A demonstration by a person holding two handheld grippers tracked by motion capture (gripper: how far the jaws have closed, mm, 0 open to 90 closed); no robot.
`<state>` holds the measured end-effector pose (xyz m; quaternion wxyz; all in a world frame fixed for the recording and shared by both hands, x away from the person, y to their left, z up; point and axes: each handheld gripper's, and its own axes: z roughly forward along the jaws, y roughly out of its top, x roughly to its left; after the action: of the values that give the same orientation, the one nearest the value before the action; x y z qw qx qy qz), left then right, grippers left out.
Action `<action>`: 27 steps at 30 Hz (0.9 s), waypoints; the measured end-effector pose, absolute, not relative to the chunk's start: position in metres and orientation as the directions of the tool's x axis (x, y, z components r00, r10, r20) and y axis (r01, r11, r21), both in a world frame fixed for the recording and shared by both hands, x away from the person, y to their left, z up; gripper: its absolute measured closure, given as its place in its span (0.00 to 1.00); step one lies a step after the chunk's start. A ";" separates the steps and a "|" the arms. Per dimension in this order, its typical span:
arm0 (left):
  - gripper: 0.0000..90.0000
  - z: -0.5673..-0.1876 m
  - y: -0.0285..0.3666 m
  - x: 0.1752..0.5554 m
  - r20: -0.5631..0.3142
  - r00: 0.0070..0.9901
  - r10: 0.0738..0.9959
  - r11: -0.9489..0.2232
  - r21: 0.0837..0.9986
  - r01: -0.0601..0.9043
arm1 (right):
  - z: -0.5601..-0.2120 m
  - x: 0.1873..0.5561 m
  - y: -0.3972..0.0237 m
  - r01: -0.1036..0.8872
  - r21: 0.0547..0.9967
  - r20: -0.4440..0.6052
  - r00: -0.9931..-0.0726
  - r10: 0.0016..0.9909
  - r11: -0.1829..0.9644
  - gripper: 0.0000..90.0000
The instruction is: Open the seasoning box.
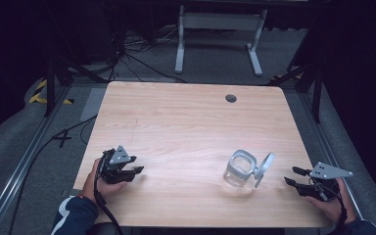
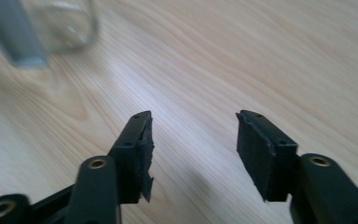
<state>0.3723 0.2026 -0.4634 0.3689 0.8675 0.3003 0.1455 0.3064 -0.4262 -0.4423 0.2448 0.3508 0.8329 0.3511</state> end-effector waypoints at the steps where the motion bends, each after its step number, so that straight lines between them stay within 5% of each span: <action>1: 0.51 -0.465 0.204 0.373 0.010 0.778 0.628 -0.543 0.722 0.429 | -0.446 0.307 -0.430 0.428 0.751 -0.152 -0.629 0.762 0.503 0.49; 14: 0.27 -0.480 0.204 0.363 -0.018 0.746 0.665 -0.503 0.728 0.465 | -0.465 0.323 -0.447 0.525 0.751 -0.031 -0.578 0.815 0.401 0.32; 27: 0.20 -0.481 0.201 0.362 -0.026 0.732 0.681 -0.496 0.719 0.487 | -0.466 0.323 -0.445 0.534 0.753 -0.032 -0.554 0.832 0.385 0.31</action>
<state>0.3618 0.2008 -0.4806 0.3680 0.8547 0.3415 0.1320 0.3228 -0.4448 -0.4660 0.2081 0.4238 0.8058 0.3576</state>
